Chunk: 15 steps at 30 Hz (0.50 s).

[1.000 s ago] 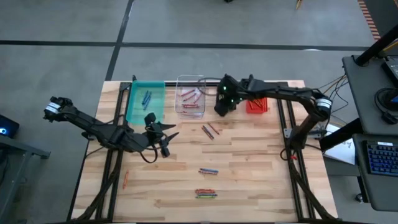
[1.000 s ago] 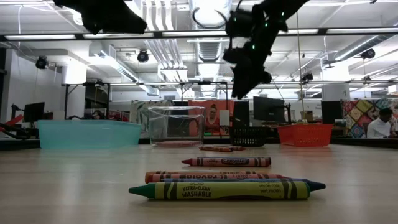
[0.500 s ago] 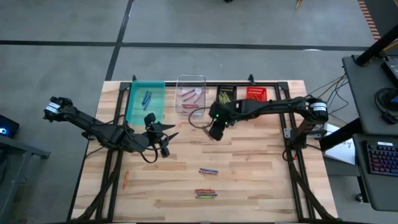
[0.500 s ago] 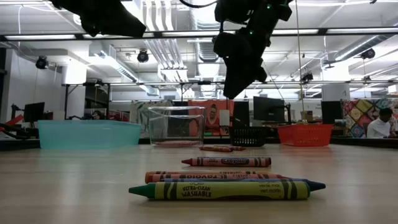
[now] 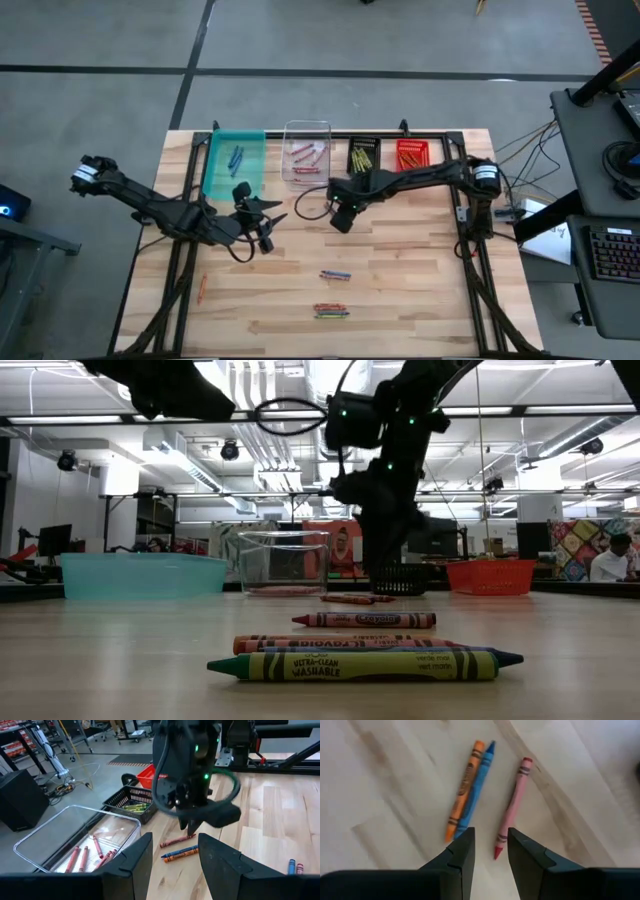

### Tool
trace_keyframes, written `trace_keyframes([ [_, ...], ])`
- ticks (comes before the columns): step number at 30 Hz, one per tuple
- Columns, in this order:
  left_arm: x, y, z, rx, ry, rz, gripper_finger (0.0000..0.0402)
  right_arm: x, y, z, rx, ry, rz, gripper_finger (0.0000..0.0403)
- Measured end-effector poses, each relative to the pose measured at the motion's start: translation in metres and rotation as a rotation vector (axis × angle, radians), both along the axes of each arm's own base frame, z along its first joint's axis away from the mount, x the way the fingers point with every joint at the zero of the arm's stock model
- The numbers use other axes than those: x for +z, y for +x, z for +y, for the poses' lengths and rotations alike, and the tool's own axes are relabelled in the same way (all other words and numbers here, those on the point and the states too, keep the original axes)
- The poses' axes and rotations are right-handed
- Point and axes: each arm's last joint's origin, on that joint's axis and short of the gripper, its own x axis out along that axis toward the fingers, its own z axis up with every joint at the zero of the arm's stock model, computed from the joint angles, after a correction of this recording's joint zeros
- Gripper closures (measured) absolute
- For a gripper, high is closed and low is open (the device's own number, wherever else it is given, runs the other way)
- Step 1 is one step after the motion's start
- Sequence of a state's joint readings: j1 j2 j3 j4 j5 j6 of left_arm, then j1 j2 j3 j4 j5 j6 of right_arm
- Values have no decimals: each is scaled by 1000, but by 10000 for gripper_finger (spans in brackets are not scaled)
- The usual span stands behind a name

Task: Sort crayons
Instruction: Put the red crayon into the transparent bin

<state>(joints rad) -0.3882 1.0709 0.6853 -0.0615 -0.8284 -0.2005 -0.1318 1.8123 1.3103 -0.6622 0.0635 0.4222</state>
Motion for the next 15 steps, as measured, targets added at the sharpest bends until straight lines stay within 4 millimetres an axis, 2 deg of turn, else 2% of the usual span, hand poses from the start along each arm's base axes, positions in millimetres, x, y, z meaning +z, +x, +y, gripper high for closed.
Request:
trace_keyframes([
  [15,-3,2,-1,-1,10,16,261,-31,7,-4,-44,-43,65,310],
])
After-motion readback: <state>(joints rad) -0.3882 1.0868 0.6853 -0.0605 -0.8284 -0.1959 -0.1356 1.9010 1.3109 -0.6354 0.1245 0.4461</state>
